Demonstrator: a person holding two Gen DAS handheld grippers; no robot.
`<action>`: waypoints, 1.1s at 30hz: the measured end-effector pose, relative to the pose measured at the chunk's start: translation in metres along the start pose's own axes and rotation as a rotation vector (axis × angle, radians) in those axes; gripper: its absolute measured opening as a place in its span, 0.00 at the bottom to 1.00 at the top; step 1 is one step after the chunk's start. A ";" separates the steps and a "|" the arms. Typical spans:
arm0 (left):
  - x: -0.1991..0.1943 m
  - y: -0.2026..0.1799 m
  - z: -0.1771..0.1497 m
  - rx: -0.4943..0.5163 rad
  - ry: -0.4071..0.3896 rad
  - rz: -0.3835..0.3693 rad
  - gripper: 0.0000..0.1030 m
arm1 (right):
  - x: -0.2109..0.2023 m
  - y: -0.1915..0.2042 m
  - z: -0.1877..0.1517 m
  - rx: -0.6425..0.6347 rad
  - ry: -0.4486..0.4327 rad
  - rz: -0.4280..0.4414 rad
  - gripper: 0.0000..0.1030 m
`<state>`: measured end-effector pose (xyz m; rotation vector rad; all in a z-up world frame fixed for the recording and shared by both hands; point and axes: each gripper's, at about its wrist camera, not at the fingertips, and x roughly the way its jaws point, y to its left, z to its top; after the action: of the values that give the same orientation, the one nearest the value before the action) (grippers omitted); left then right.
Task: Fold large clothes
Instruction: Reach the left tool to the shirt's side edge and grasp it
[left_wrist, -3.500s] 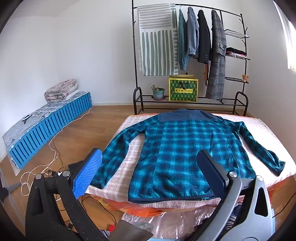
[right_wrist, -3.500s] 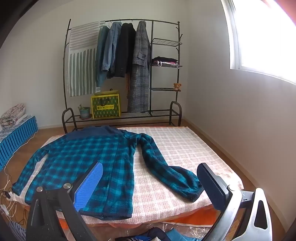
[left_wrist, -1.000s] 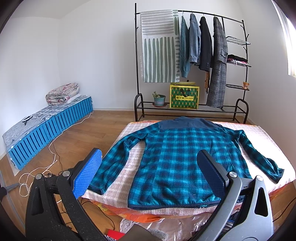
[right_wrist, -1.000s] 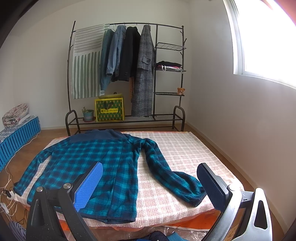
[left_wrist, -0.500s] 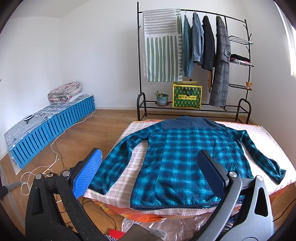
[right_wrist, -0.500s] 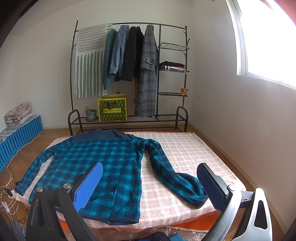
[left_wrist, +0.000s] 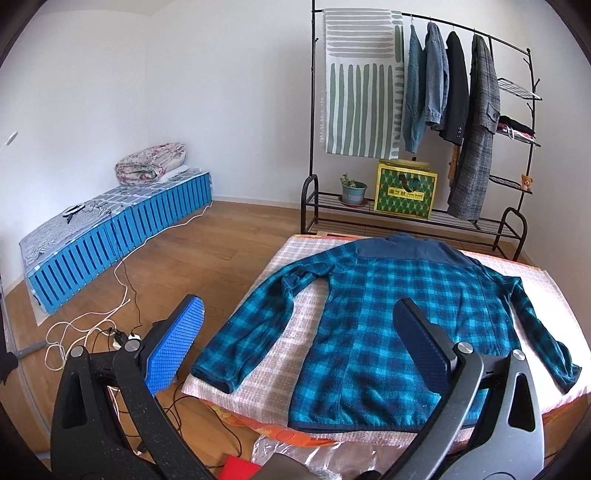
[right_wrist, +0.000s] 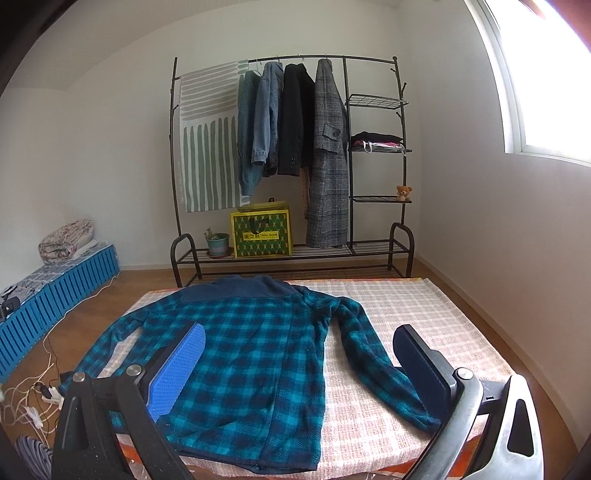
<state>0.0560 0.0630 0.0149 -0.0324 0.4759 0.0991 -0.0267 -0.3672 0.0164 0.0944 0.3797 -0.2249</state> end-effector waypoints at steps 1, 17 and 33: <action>0.004 0.008 0.001 -0.009 -0.025 0.016 1.00 | 0.004 0.002 0.001 0.000 -0.006 0.014 1.00; 0.203 0.173 -0.029 -0.341 0.323 -0.033 0.62 | 0.099 0.073 -0.016 -0.012 0.095 0.284 0.98; 0.411 0.177 -0.098 -0.428 0.549 -0.143 0.59 | 0.169 0.124 -0.045 -0.087 0.293 0.326 0.81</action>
<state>0.3564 0.2699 -0.2627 -0.5231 0.9923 0.0488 0.1396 -0.2748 -0.0826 0.1029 0.6576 0.1297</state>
